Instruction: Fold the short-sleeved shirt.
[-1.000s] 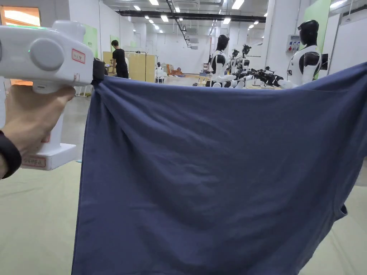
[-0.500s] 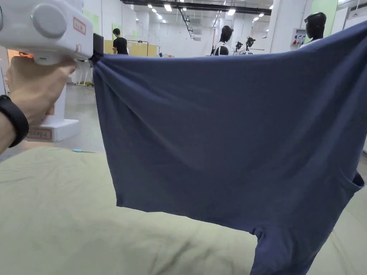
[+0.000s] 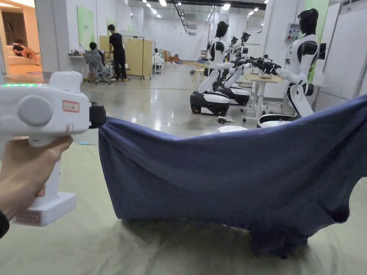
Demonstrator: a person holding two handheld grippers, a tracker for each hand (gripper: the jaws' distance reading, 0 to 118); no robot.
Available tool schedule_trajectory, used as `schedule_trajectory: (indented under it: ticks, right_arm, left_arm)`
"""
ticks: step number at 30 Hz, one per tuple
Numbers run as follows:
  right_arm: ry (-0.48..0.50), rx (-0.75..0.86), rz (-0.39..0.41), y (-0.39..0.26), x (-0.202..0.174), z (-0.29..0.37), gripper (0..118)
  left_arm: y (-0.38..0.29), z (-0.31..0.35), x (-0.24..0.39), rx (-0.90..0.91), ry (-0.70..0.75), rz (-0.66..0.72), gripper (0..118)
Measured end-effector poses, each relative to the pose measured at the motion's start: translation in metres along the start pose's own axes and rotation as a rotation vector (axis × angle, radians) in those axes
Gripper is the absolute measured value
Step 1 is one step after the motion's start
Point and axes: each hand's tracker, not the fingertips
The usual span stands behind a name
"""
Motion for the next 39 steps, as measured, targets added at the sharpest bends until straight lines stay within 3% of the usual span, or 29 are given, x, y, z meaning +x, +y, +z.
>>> schedule_trajectory:
  ticks: [4,6,10,13,16,22,24,25,26,27,28,32,37,39]
  right_arm:
    - [0.04,-0.054,-0.023,-0.075,0.016,0.065,0]
    - [0.026,-0.07,-0.069,-0.12,0.016,0.099,0]
    - [-0.003,-0.15,-0.063,-0.219,0.013,0.154,0]
    - [-0.059,-0.253,-0.046,-0.288,0.013,0.18,0]
    - [-0.067,-0.364,-0.163,-0.338,0.018,0.203,0]
    - [-0.105,-0.524,-0.12,-0.402,0.025,0.226,0]
    - [-0.099,-0.55,-0.152,-0.41,0.028,0.224,1]
    - [-0.077,-0.579,-0.178,-0.413,0.031,0.223,3]
    - [-0.081,-0.575,-0.168,-0.414,0.035,0.222,13]
    - [-0.088,-0.577,-0.151,-0.414,0.036,0.222,51]
    - [-0.1,-0.565,-0.117,-0.411,0.037,0.225,70]
    - [-0.112,-0.402,-0.06,-0.379,0.033,0.244,75]
    - [-0.003,-0.107,0.036,-0.333,-0.016,0.266,78]
    - [0.031,-0.057,0.038,-0.322,-0.036,0.267,78]
  left_arm:
    - [-0.076,0.058,-0.009,-0.017,-0.023,0.025,7]
    - [-0.122,0.087,-0.017,-0.035,-0.057,0.047,7]
    - [-0.206,0.137,-0.027,-0.168,-0.063,0.127,7]
    - [-0.253,0.169,-0.018,-0.259,-0.045,0.066,7]
    - [-0.29,0.186,-0.013,-0.348,-0.053,0.012,7]
    - [-0.317,0.193,-0.021,-0.415,-0.061,0.099,8]
    - [-0.32,0.191,-0.022,-0.422,-0.058,0.084,10]
    - [-0.318,0.191,-0.024,-0.424,-0.058,0.083,13]
    - [-0.316,0.191,-0.024,-0.427,-0.064,0.08,22]
    - [-0.314,0.194,-0.024,-0.424,-0.071,0.063,49]
    - [-0.309,0.201,-0.021,-0.388,-0.06,0.03,65]
    - [-0.28,0.227,-0.009,-0.201,-0.04,-0.014,65]
    - [-0.24,0.259,0.024,0.085,0.046,-0.048,65]
    - [-0.227,0.263,0.036,0.115,0.068,-0.08,65]
